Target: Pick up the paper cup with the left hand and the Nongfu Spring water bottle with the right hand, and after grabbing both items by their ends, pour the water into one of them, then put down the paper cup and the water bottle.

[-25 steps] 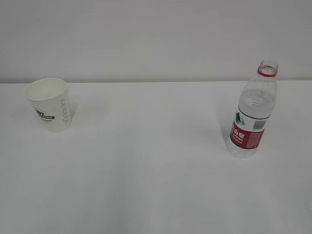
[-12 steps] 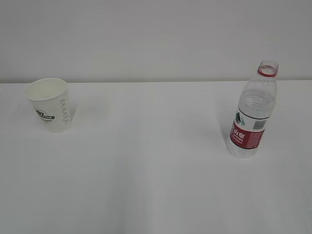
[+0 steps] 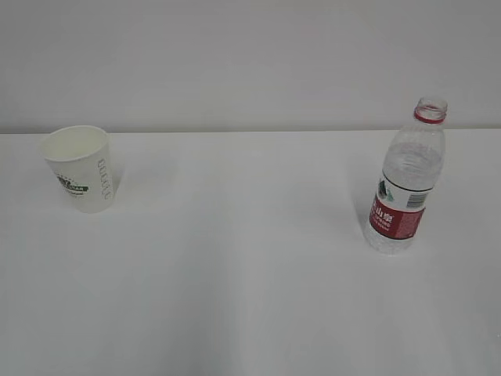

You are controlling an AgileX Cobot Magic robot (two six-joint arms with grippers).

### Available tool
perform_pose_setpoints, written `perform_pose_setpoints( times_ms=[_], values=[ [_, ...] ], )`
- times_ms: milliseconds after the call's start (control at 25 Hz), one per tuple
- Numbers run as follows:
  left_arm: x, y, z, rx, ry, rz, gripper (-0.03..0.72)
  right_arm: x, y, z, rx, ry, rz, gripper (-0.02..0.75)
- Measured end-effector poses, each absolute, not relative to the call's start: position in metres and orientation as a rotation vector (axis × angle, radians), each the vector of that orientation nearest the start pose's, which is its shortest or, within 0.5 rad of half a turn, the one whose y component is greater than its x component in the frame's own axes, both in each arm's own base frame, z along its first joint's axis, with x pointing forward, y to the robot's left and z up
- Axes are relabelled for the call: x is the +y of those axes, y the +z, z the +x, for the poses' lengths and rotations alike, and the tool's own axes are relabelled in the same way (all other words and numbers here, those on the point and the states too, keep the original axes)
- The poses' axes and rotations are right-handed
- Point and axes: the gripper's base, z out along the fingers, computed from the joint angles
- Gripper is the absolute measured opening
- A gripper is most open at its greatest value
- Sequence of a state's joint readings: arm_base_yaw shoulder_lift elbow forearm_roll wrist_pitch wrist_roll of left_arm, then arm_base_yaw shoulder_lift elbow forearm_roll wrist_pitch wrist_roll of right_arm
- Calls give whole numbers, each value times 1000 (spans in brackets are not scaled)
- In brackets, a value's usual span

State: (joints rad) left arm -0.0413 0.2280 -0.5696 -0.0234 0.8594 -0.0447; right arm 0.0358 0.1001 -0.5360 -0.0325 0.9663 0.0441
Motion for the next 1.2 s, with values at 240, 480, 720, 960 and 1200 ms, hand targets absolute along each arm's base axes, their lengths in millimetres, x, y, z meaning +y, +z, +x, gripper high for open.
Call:
perform_pose_setpoints(
  times_ms=[240,480,720,960,1200],
  values=[
    [-6,314,57,2006,-118,-18,516,-1,304,30,1965,14,3,569],
    [-7,317,77,1982,-124,-27,516,0,315,45,1863,18,0,569],
    [-7,317,99,1984,-122,-33,516,-1,319,60,1852,-5,-10,568],
    [-7,319,114,1934,-111,-33,516,0,319,79,1864,-5,-15,568],
    [-7,320,125,1913,-107,-34,516,1,316,101,1891,-4,-20,568]
  ],
)
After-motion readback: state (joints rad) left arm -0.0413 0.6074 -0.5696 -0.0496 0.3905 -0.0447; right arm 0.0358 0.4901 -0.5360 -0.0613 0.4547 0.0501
